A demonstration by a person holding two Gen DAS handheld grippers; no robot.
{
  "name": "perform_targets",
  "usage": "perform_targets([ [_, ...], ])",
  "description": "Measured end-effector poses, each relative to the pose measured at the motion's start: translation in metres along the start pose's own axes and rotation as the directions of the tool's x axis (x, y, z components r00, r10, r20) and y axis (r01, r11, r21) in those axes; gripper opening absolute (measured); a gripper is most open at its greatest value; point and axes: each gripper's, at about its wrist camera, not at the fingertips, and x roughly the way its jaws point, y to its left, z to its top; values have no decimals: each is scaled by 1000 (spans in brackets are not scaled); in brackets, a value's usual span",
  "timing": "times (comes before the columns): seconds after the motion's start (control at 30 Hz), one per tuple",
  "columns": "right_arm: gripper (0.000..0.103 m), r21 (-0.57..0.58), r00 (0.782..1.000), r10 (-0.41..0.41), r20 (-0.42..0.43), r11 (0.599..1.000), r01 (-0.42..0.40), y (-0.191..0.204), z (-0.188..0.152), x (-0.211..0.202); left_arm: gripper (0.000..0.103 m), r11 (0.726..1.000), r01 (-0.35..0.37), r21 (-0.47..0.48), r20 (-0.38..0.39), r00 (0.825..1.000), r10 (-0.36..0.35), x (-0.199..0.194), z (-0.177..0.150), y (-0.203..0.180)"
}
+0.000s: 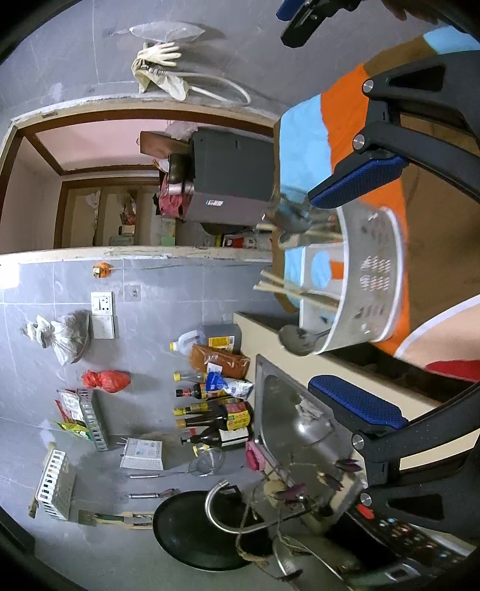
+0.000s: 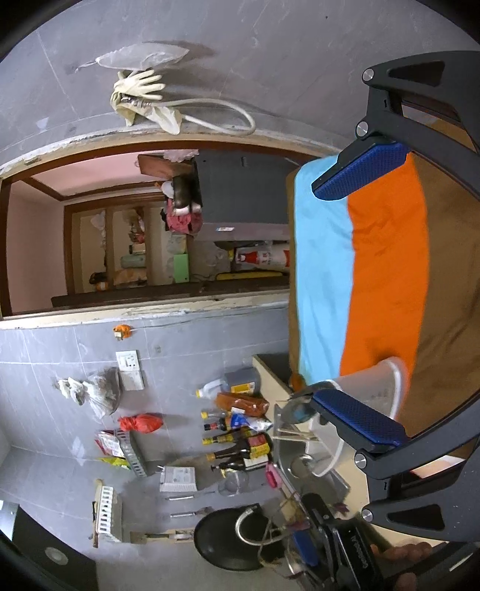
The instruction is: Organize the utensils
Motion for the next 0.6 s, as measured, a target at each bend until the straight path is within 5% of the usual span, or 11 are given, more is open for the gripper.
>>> perform_targets([
  [0.6, 103, -33, 998, -34, -52, 999, 33, -22, -28, -118, 88, 996, 93, -12, -6, 996, -93, -104, -38, -33],
])
